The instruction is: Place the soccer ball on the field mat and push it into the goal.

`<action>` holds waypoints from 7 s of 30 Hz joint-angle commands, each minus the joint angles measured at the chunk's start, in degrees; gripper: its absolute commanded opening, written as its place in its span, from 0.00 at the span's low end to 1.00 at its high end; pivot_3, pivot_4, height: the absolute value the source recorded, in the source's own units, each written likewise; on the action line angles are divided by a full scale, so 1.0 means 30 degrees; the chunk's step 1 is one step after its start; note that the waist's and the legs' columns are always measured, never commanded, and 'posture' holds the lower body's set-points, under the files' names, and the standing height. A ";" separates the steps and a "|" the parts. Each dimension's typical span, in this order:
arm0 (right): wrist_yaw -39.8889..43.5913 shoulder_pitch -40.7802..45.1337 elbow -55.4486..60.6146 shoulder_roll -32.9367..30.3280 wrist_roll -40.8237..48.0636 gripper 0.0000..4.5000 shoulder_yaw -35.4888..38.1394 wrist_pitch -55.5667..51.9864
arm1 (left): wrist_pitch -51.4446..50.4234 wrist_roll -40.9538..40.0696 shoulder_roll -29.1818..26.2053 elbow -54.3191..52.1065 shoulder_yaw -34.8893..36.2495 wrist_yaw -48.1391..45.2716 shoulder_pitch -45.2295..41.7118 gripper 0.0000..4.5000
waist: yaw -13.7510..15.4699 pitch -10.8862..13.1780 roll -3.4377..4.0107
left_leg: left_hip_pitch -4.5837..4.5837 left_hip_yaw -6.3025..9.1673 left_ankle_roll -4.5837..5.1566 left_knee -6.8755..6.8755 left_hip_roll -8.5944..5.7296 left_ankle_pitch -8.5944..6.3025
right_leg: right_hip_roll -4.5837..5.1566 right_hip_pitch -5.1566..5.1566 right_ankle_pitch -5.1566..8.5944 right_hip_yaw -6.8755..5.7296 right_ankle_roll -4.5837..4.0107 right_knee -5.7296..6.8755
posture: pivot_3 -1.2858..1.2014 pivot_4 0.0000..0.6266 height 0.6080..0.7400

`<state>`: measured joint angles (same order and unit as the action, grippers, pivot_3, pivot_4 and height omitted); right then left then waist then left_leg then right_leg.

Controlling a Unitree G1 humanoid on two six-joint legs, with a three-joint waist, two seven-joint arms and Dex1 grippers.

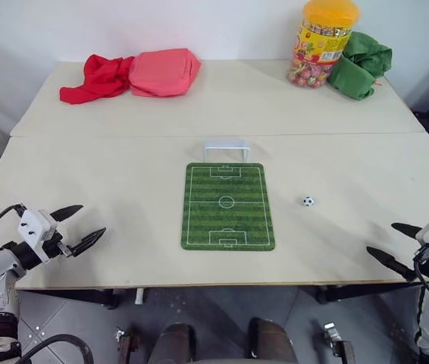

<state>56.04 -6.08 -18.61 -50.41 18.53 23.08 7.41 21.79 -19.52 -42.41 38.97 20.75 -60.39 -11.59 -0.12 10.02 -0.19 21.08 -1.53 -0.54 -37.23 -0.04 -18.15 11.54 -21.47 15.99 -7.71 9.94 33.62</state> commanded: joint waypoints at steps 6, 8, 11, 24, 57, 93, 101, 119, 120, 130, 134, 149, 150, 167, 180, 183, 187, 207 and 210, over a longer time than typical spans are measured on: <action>-0.1027 -0.0607 0.2642 0.0094 0.1225 0.98 0.1671 -0.1869 | -0.2727 -0.0905 -0.0224 -0.1726 0.0335 0.0166 -0.0077 1.00 | 0.0011 0.0001 -0.0003 | 0.0001 0.0001 0.0000 -0.0004 0.0001 0.0000 | 0.0001 0.0000 0.0000 0.0001 0.0000 0.0007 | 0.52 0.24 1.00; -0.1237 -0.0853 0.3631 0.0090 0.1400 0.98 0.1874 -0.2525 | -0.3045 -0.0860 -0.0258 -0.2008 0.0380 0.0323 0.0027 1.00 | -0.0001 0.0002 -0.0003 | 0.0000 0.0001 0.0000 -0.0006 0.0002 0.0000 | 0.0000 0.0001 0.0000 0.0004 0.0001 0.0007 | 0.52 0.24 1.00; -0.1577 -0.0906 0.5332 -0.0236 0.1818 0.98 0.1836 -0.4439 | -0.3044 -0.0800 -0.0392 -0.2304 0.0217 -0.0094 -0.0005 1.00 | 0.0013 0.0002 -0.0003 | 0.0000 0.0000 0.0000 -0.0009 0.0002 0.0000 | 0.0000 0.0000 0.0000 0.0005 0.0001 0.0008 | 0.52 0.24 1.00; 0.1261 0.7714 0.5341 -0.0873 0.0978 0.98 -0.4997 -0.8390 | -0.1159 -0.1943 -0.0095 -0.1089 -0.0905 -0.6641 -0.2772 1.00 | -0.0041 0.0014 -0.0016 | 0.0040 0.0000 0.0007 -0.0084 0.0005 -0.0013 | -0.0006 -0.0018 -0.0004 0.0000 -0.0005 0.0033 | 0.52 0.24 1.00; 0.2877 1.2455 -0.0933 0.1428 -0.2042 0.00 -0.7226 -0.4482 | 0.0258 -0.1761 0.0733 -0.0028 -0.1186 -0.7650 -0.3619 1.00 | -0.0484 0.0027 -0.0031 | 0.0064 0.0008 0.0019 -0.0150 0.0006 -0.0023 | -0.0004 -0.0015 -0.0008 -0.0009 0.0005 0.0066 | 0.52 0.24 1.00; 0.2797 1.5826 -0.9761 0.3854 -0.4440 0.42 -0.8412 -0.1747 | 0.0151 -0.2170 0.1027 -0.1236 -0.0828 -0.6433 -0.2470 1.00 | -0.0492 0.0028 -0.0031 | 0.0066 0.0014 0.0025 -0.0186 0.0010 -0.0035 | -0.0004 -0.0008 -0.0010 -0.0009 0.0007 0.0082 | 0.52 0.24 1.00; 0.2808 1.3670 -0.7204 0.3545 -0.3868 0.42 -0.7730 -0.2552 | -0.0091 -0.2134 0.1008 -0.1526 -0.0811 -0.6148 -0.2426 1.00 | -0.0454 0.0026 -0.0033 | 0.0064 0.0022 0.0025 -0.0192 0.0007 -0.0040 | -0.0003 0.0009 -0.0010 -0.0013 0.0007 0.0080 | 0.52 0.24 1.00; 0.1142 1.2378 -0.5516 0.3718 -0.3132 0.42 -0.6644 -0.2540 | 0.0129 -0.1769 0.1330 -0.0607 -0.1312 -0.6232 -0.3755 1.00 | -0.0475 0.0026 -0.0035 | 0.0062 0.0021 0.0027 -0.0211 0.0004 -0.0046 | -0.0002 0.0015 -0.0012 -0.0009 0.0011 0.0079 | 0.52 0.24 1.00; 0.1047 1.2457 -0.5551 0.3726 -0.3135 0.42 -0.6635 -0.2477 | 0.0148 -0.1764 0.1337 -0.0602 -0.1317 -0.6235 -0.3755 1.00 | -0.0482 0.0026 -0.0035 | 0.0062 0.0021 0.0027 -0.0210 0.0004 -0.0046 | -0.0002 0.0015 -0.0012 -0.0009 0.0011 0.0080 | 0.52 0.24 1.00; 0.1093 1.3204 -0.3448 0.3317 -0.2723 0.42 -0.6526 -0.3186 | 0.0210 -0.1767 0.1416 -0.0497 -0.1365 -0.6256 -0.3799 1.00 | -0.0504 0.0027 -0.0033 | 0.0067 0.0019 0.0027 -0.0208 0.0007 -0.0046 | -0.0004 0.0003 -0.0012 -0.0008 0.0011 0.0081 | 0.52 0.24 1.00; 0.0893 1.3017 -0.2265 0.3110 -0.2639 0.42 -0.6360 -0.3752 | 0.0272 -0.1747 0.1505 -0.0357 -0.1407 -0.6220 -0.3890 1.00 | -0.0490 0.0027 -0.0033 | 0.0068 0.0019 0.0027 -0.0208 0.0007 -0.0046 | -0.0005 0.0002 -0.0012 -0.0007 0.0011 0.0080 | 0.52 0.24 1.00; -0.0997 0.6786 0.7205 0.0636 -0.0937 0.42 -0.2723 -0.9358 | 0.0536 -0.1720 0.1626 0.0337 -0.1585 -0.6541 -0.4231 1.00 | -0.0414 0.0032 -0.0026 | 0.0079 0.0009 0.0041 -0.0209 0.0005 -0.0061 | -0.0003 -0.0005 -0.0012 -0.0007 0.0012 0.0075 | 0.52 0.24 1.00; -0.1111 0.6584 0.7513 0.0615 -0.0846 0.46 -0.2585 -0.9621 | 0.0561 -0.1686 0.1642 0.0446 -0.1615 -0.6537 -0.4342 1.00 | -0.0440 0.0033 -0.0026 | 0.0078 0.0008 0.0043 -0.0209 0.0005 -0.0063 | -0.0002 -0.0004 -0.0012 -0.0005 0.0012 0.0077 | 0.52 0.24 1.00; -0.1510 0.6078 0.5593 0.1398 -0.0941 0.99 -0.3424 -0.9891 | 0.0954 -0.1627 0.1640 0.1388 -0.1848 -0.6779 -0.5123 1.00 | -0.0411 0.0034 -0.0029 | 0.0074 0.0005 0.0047 -0.0212 0.0004 -0.0065 | -0.0002 -0.0003 -0.0013 -0.0001 0.0013 0.0076 | 0.52 0.24 1.00; -0.1124 0.7452 0.2207 0.2000 -0.1395 0.79 -0.4794 -0.8455 | 0.0915 -0.1764 0.1341 0.0930 -0.1551 -0.6670 -0.4670 1.00 | -0.0474 0.0034 -0.0030 | 0.0069 0.0003 0.0047 -0.0218 0.0008 -0.0065 | -0.0004 -0.0003 -0.0013 0.0000 0.0013 0.0080 | 0.52 0.24 1.00; -0.1015 0.7253 0.2173 0.1937 -0.1340 0.57 -0.4800 -0.8491 | 0.0890 -0.1807 0.1284 0.0767 -0.1479 -0.6632 -0.4483 1.00 | -0.0470 0.0034 -0.0029 | 0.0070 0.0003 0.0047 -0.0222 0.0008 -0.0065 | -0.0002 0.0000 -0.0013 0.0001 0.0014 0.0079 | 0.52 0.24 1.00; -0.1029 0.7089 0.2215 0.1914 -0.1308 0.25 -0.4703 -0.8300 | 0.0874 -0.1838 0.1260 0.0626 -0.1450 -0.6615 -0.4312 1.00 | -0.0451 0.0034 -0.0030 | 0.0071 0.0003 0.0048 -0.0234 0.0008 -0.0066 | -0.0002 0.0005 -0.0015 0.0002 0.0016 0.0081 | 0.52 0.24 1.00; 0.1802 1.1946 1.2369 0.0962 0.0178 0.19 -1.0571 -1.4874 | 0.0766 -0.2541 0.1784 -0.0462 -0.1633 -0.8988 -0.3146 1.00 | -0.0436 0.0041 -0.0031 | 0.0087 0.0011 0.0054 -0.0253 0.0019 -0.0095 | -0.0006 -0.0009 -0.0016 0.0003 0.0018 0.0082 | 0.52 0.24 1.00; 0.2296 1.3473 1.2802 0.1884 -0.0250 0.19 -1.2876 -1.5714 | 0.0790 -0.2833 0.2041 -0.0643 -0.1500 -0.8997 -0.2847 1.00 | -0.0463 0.0041 -0.0031 | 0.0087 0.0014 0.0049 -0.0259 0.0021 -0.0097 | -0.0007 -0.0015 -0.0016 0.0003 0.0017 0.0083 | 0.52 0.24 1.00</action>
<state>61.86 32.80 17.42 -45.19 18.13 -13.06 -38.62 23.63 -26.40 -36.30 38.55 14.97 -85.93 -20.99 -1.51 10.14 -0.28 21.34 -1.48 -0.39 -38.00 0.02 -18.44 11.52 -21.52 15.94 -7.71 9.99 33.88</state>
